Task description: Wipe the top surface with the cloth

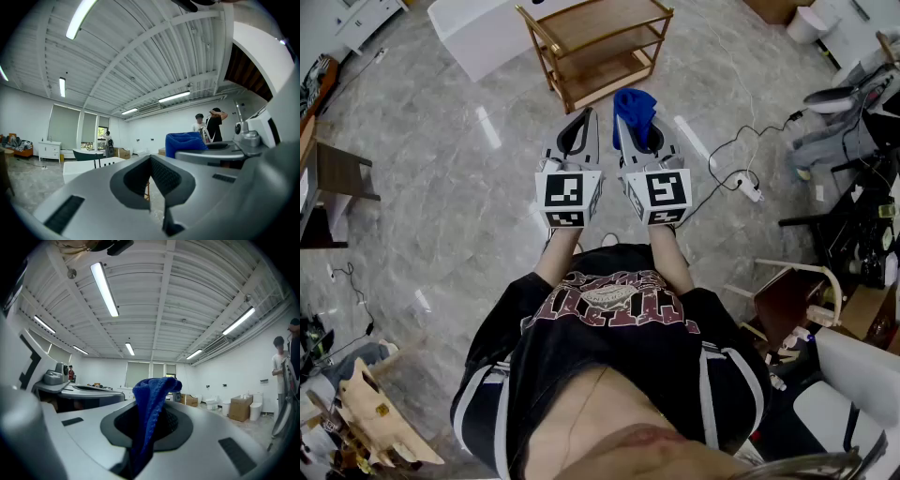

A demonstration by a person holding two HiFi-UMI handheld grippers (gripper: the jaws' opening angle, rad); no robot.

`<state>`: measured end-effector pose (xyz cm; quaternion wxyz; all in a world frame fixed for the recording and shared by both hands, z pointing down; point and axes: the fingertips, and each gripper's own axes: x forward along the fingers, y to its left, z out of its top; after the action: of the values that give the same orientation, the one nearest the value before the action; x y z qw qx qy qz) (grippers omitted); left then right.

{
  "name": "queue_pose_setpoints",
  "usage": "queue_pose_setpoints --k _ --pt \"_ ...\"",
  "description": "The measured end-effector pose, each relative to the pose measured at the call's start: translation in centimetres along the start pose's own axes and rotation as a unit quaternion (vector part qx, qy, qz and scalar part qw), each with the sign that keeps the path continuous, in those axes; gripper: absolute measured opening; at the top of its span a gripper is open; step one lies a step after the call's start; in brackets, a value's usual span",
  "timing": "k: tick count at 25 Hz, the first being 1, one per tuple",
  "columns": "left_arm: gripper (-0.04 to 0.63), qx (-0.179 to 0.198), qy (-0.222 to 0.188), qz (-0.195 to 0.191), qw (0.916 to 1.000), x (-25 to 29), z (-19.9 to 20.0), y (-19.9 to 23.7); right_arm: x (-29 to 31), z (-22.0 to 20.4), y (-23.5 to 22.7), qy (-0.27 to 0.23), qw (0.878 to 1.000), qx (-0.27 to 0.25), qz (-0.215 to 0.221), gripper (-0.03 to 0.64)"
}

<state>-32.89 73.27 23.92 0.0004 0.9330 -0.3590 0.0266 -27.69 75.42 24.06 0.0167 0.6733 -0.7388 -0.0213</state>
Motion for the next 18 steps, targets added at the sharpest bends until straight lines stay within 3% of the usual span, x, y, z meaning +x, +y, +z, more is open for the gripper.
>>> queue_pose_setpoints --k 18 --pt "0.046 -0.003 0.008 -0.01 0.9999 4.5 -1.0 0.0 2.4 -1.0 -3.3 0.002 1.0 0.006 -0.009 0.057"
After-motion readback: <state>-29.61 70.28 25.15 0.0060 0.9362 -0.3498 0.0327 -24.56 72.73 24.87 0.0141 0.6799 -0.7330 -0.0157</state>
